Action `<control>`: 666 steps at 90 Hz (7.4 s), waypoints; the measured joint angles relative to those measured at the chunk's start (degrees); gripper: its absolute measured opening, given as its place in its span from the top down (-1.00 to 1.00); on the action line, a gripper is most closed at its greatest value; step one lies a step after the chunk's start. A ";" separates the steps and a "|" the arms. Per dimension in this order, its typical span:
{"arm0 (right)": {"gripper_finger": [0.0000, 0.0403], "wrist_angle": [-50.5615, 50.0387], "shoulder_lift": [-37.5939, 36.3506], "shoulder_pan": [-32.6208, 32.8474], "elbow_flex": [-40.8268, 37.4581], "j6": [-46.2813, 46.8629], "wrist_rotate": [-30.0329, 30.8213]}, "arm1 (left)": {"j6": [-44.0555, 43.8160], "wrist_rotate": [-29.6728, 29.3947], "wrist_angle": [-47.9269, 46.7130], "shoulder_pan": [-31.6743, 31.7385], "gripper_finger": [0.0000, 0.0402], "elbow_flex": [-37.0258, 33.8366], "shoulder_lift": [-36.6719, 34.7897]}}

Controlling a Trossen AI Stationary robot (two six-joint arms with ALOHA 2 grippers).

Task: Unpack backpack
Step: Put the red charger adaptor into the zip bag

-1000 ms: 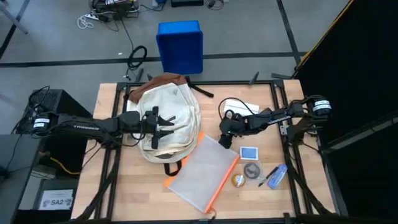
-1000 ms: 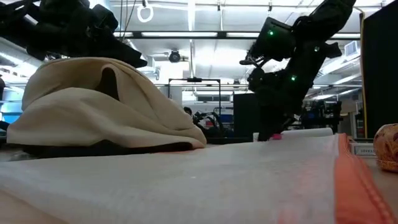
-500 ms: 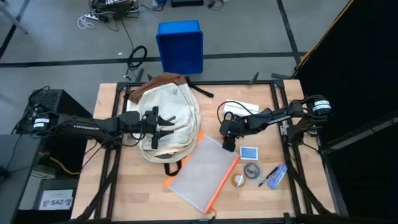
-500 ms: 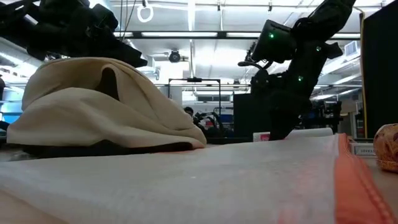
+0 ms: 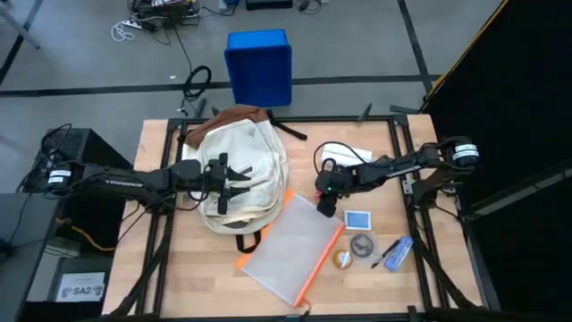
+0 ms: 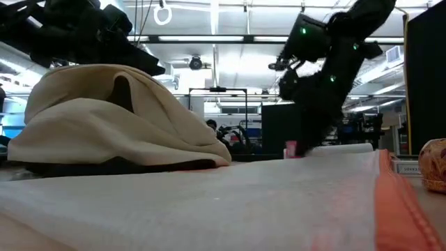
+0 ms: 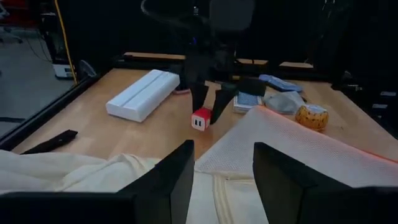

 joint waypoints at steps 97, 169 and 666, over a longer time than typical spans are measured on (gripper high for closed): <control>0.43 13.51 12.67 31.89 5.49 39.86 -14.57 | -1.88 0.43 1.62 0.00 0.33 -0.04 0.00; 0.43 -23.74 12.93 26.32 18.67 31.26 -14.04 | -1.84 13.33 2.64 -3.10 0.33 -0.03 0.00; 0.43 7.40 21.39 23.78 19.41 7.42 -6.09 | -14.13 -13.70 -26.73 -29.11 -0.22 47.65 59.76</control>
